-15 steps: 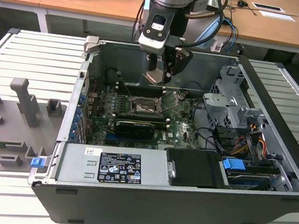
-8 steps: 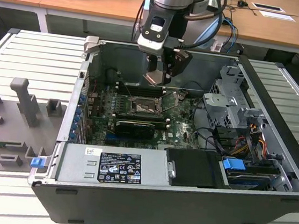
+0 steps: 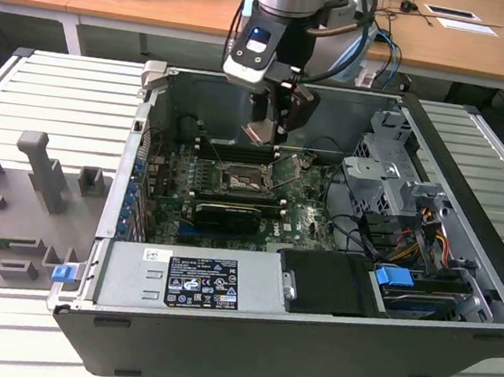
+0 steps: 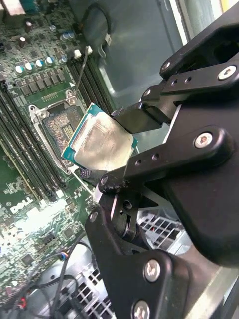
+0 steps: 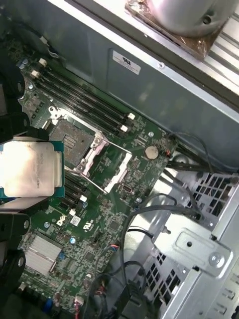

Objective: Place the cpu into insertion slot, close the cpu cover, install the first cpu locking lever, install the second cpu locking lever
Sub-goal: 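Place the cpu into insertion slot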

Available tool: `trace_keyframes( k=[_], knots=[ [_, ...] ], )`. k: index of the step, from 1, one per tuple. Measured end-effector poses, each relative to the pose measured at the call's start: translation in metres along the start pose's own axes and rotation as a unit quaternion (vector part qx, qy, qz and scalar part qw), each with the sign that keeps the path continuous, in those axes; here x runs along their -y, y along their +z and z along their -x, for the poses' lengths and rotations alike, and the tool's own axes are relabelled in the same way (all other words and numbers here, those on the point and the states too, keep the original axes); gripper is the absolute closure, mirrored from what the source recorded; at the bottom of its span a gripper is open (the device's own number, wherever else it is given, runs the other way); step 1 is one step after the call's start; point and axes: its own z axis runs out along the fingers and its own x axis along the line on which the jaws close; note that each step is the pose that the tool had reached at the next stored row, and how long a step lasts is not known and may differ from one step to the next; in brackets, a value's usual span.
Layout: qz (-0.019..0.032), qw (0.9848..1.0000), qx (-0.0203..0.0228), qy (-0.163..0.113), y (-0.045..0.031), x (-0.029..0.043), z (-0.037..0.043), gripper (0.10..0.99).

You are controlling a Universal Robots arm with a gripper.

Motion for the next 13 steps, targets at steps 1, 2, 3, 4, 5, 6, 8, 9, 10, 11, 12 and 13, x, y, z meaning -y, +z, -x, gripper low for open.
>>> trace_keyframes(
  k=[1,2,3,4,5,6,8,9,10,11,12,13],
  knots=[
    [0.0002,0.9999,0.001,0.012,0.0003,0.0001,0.0,0.549],
    [0.0003,0.9998,0.0015,0.017,0.0005,0.0001,0.0,0.549],
    [0.0003,0.9998,0.0018,0.022,0.0006,0.0001,0.0,0.549],
    [0.0004,0.9997,0.0021,0.025,0.0008,0.0001,0.0,0.549],
    [0.0005,0.9996,0.0022,0.027,0.0011,0.0001,0.0,0.549],
    [0.0005,0.9996,0.0023,0.027,0.0015,0.0001,0.0,0.549],
    [0.0005,0.9996,0.0023,0.028,0.0023,0.0002,0.0,0.549],
    [0.0005,0.9996,0.0023,0.028,0.0027,0.0002,0.0,0.549],
    [0.0005,0.9996,0.0024,0.028,0.0031,0.0003,0.0001,0.549],
    [0.0004,0.9996,0.0023,0.028,0.0036,0.0003,0.0,0.549],
    [0.0005,0.9996,0.0024,0.028,0.004,0.0003,0.0001,0.549],
    [0.0004,0.9996,0.0024,0.028,0.0043,0.0004,0.0001,0.549]
  ],
)
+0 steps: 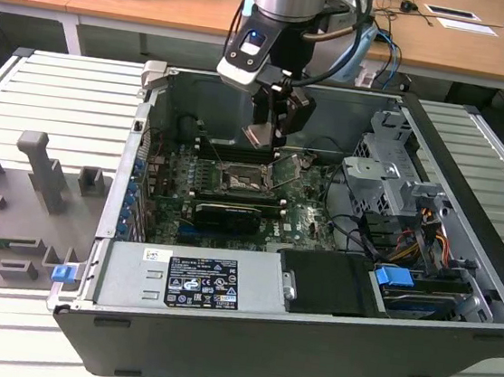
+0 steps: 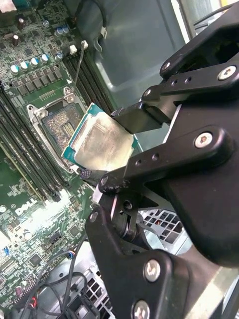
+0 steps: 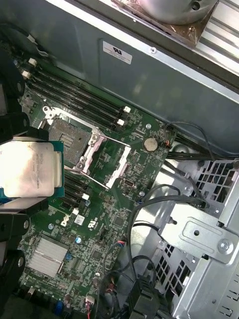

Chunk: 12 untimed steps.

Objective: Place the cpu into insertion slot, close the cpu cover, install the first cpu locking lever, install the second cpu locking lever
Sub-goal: 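Place the cpu into insertion slot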

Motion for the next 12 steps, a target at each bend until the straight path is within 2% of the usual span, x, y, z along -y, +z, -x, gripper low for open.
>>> trace_keyframes(
  k=[12],
  knots=[
    [0.0003,0.9999,0.0013,0.016,0.0013,0.0001,0.0,0.549]
  ],
)
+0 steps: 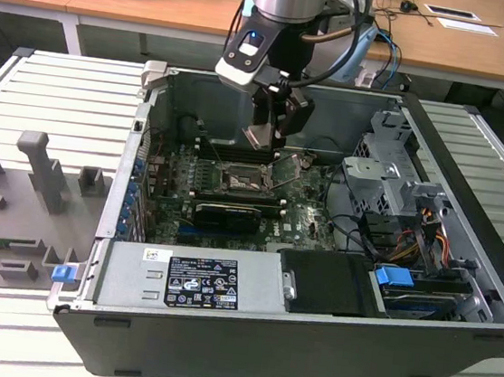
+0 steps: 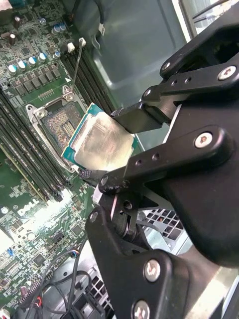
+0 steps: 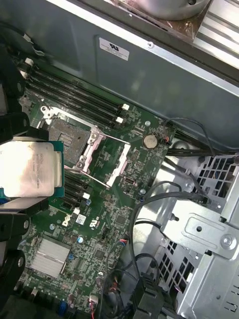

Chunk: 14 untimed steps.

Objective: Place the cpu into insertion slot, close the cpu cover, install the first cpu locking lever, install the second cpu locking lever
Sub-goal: 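Place the cpu into insertion slot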

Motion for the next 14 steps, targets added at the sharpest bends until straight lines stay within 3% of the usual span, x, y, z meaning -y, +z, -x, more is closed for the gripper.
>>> trace_keyframes(
  k=[14],
  knots=[
    [0.0003,0.9998,0.0015,0.018,0.0013,0.0001,0.0,0.549]
  ],
)
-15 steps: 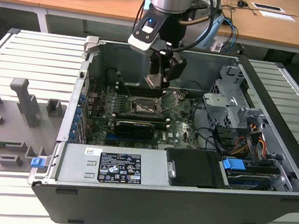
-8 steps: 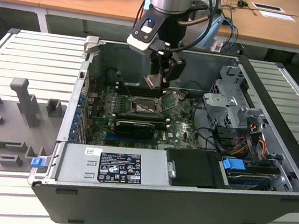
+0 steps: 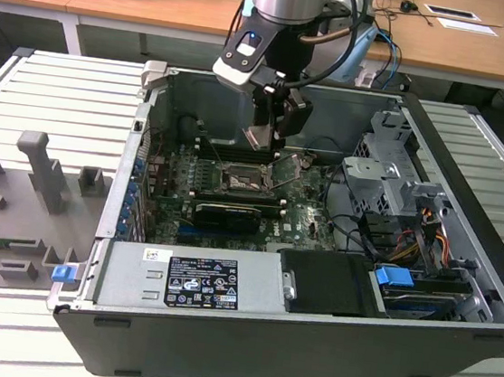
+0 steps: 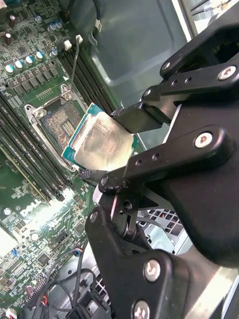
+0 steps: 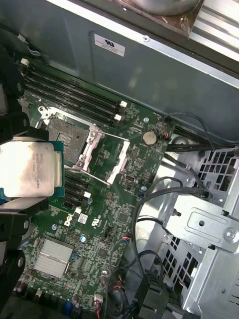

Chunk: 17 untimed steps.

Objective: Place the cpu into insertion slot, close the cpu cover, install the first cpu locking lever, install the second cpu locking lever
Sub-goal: 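Place the cpu into insertion slot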

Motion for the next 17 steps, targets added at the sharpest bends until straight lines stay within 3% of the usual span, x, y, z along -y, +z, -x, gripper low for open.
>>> trace_keyframes(
  k=[17],
  knots=[
    [0.0002,0.9998,0.0016,0.019,0.0039,0.0003,0.0001,0.549]
  ],
)
